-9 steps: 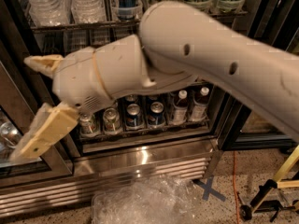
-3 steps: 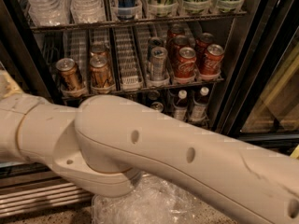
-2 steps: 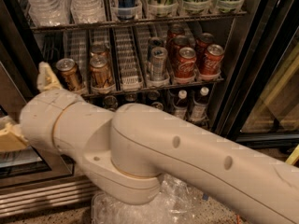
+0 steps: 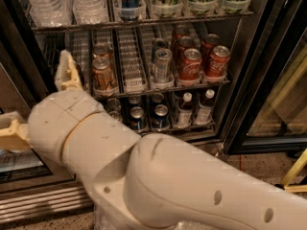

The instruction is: Pick water bottle from top shelf of fridge

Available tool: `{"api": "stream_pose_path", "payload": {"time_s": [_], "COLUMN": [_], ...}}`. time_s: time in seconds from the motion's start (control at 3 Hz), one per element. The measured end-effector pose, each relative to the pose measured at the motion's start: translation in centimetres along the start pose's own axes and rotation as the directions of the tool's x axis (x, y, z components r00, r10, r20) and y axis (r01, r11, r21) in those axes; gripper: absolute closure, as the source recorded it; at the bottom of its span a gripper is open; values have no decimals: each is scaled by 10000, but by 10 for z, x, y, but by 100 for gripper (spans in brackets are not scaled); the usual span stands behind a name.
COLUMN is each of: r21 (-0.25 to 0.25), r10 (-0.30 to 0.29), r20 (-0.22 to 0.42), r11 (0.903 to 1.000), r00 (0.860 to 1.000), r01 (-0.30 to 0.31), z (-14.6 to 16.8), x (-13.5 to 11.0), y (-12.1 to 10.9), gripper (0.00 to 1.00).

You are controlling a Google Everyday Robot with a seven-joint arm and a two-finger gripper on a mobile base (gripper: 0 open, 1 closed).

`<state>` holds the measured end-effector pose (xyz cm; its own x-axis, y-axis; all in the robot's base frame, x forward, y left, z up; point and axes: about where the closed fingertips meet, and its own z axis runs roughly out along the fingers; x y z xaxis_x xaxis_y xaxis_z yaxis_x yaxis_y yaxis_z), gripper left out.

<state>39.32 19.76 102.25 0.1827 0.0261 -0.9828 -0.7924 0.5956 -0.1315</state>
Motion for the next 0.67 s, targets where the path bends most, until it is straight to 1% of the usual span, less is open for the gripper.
{"api": "stream_pose_path", "payload": {"time_s": [0.33,0.67], "r21": [402,1036], "r10": [21,99], "r20": [478,502], "r11": [9992,9945], "r00": [9989,9987], "r01": [-40,-151], "z": [20,52], "x": [-17,-2], "y": [12,-1], "gripper": [0,0]}}
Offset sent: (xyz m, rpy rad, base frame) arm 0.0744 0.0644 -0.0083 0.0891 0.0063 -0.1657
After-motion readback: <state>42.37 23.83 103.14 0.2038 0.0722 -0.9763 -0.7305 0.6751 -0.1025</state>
